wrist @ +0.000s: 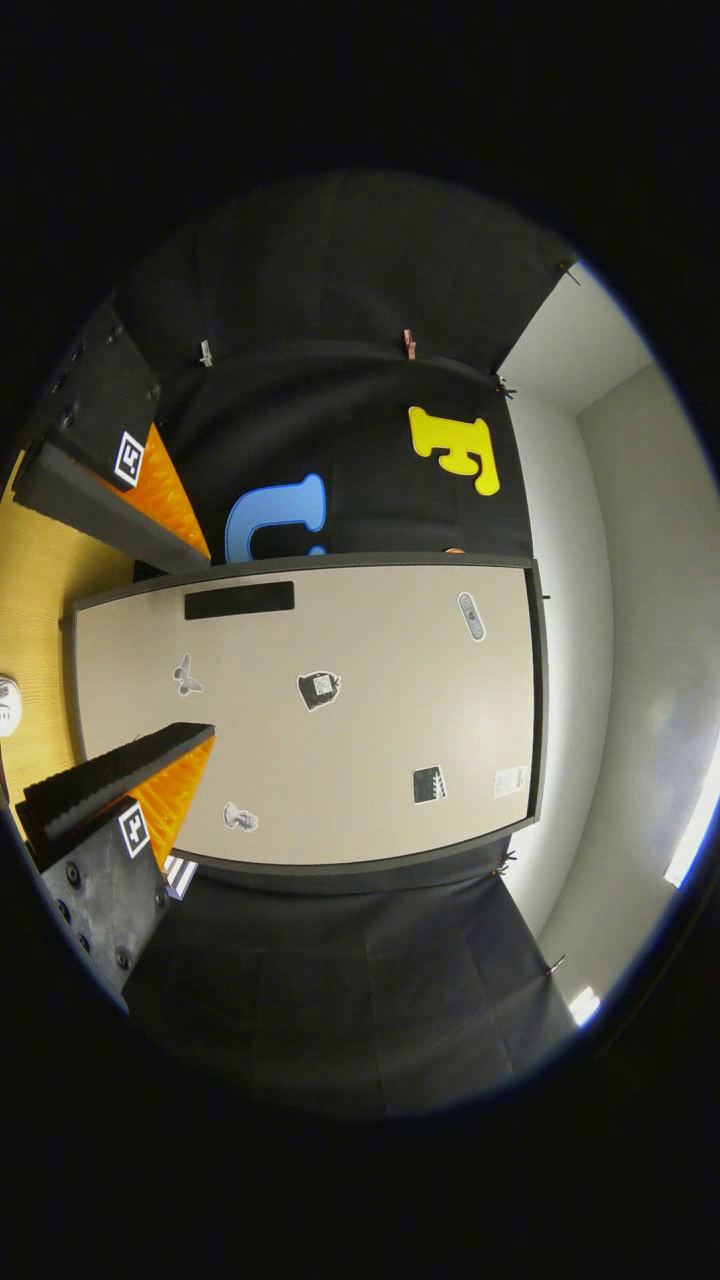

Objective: Open the shoe cabinet door, grab the shoes and put them into the shoe cabinet, then close the shoe cabinet door.

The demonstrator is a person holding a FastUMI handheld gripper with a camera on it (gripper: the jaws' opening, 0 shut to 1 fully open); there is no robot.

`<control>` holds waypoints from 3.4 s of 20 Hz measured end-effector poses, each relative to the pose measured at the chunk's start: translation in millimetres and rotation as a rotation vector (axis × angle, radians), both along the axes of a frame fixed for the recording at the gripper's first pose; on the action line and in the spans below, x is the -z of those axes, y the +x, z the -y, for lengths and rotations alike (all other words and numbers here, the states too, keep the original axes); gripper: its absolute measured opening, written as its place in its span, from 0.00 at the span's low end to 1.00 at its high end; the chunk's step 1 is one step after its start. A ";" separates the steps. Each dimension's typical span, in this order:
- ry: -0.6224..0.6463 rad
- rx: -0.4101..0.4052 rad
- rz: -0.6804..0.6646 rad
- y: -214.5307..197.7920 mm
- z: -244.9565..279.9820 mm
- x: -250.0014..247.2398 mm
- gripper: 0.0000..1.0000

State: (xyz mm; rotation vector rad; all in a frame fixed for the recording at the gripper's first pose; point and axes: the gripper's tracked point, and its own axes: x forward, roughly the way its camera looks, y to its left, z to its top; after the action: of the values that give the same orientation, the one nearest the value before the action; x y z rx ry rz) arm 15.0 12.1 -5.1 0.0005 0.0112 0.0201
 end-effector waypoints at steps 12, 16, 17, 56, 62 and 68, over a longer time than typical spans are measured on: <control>-0.007 -0.014 -0.011 27.4 -14.4 8.5 0.98; 0.000 -0.015 -0.018 56.5 -26.2 15.6 0.98; 0.004 -0.014 -0.022 66.4 -29.6 18.7 0.98; 0.016 -0.025 -0.105 123.6 -32.8 58.0 0.33; 0.061 -0.095 -0.116 74.0 -13.1 50.8 0.33; 0.047 -0.187 -0.132 31.9 16.1 41.9 0.33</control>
State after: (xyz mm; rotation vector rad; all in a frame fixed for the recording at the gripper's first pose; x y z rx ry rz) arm 46.9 -4.1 -47.0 0.0473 0.1429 0.2077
